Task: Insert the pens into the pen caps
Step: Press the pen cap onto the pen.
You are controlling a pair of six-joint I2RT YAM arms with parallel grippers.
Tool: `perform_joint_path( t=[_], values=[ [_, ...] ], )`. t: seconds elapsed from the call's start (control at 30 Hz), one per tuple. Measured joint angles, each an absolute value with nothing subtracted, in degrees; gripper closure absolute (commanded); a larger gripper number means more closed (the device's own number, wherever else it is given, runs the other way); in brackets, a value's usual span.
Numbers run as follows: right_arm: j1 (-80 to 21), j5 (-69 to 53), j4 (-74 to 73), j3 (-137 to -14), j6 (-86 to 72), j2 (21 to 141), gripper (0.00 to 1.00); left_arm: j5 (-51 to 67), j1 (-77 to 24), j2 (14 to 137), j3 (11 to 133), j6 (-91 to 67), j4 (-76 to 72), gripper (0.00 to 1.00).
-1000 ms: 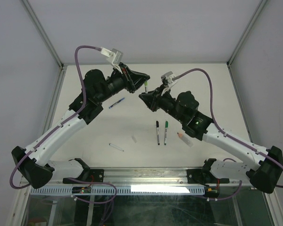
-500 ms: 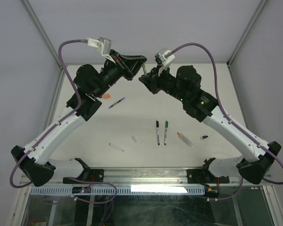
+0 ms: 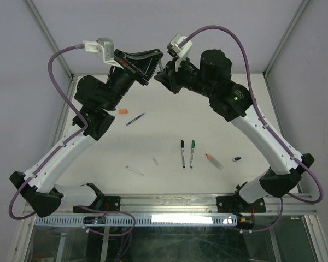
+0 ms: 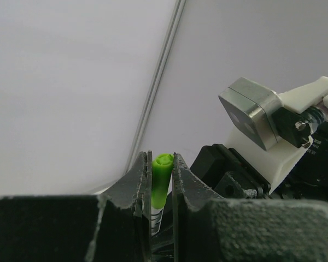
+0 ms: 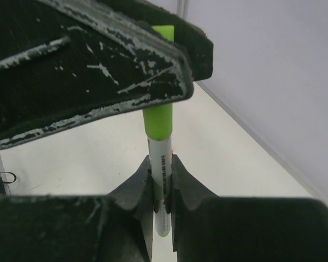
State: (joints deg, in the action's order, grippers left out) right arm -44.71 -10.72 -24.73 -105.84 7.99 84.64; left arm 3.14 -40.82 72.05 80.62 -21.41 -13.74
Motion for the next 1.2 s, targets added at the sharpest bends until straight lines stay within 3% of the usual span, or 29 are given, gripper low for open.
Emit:
perform_joint_path(
  t=[0.23,0.4,0.67,0.87,0.97,1.07,1.13,1.2],
  values=[
    [-44.64,-12.12,-32.21,-115.07,9.89,88.73,1.0,2.83,-40.91,71.99,80.6,-19.99,-15.64,1.0],
    [-44.56,-12.19,-33.67,-115.26,10.74,88.71,1.0,2.85,-40.91,71.64,79.96,-19.97,-15.7,1.0],
    [-43.88,-12.38,-20.05,-87.9,5.45,76.31,1.0,10.59,-39.66,70.43,74.06,-22.87,-12.36,1.0],
    [-43.4,-11.77,-13.87,-74.43,-2.17,70.3,1.0,15.4,-39.64,72.53,73.06,-23.92,-8.03,0.93],
    [-43.4,-11.79,-11.35,-69.04,-6.09,67.96,1.0,17.19,-39.66,73.21,72.25,-24.75,-6.37,0.85],
    [-43.4,-11.77,-9.52,-64.16,-9.65,66.06,1.0,18.48,-39.75,73.91,71.24,-25.23,-4.75,0.69],
    [-43.4,-11.73,-8.25,-61.8,-11.68,65.39,1.0,18.79,-39.77,74.48,70.57,-25.8,-3.16,0.5],
    [-43.38,-11.46,-6.31,-59.83,-13.63,64.58,1.0,18.85,-39.81,75.11,69.58,-26.15,-0.99,0.41]
  ],
)
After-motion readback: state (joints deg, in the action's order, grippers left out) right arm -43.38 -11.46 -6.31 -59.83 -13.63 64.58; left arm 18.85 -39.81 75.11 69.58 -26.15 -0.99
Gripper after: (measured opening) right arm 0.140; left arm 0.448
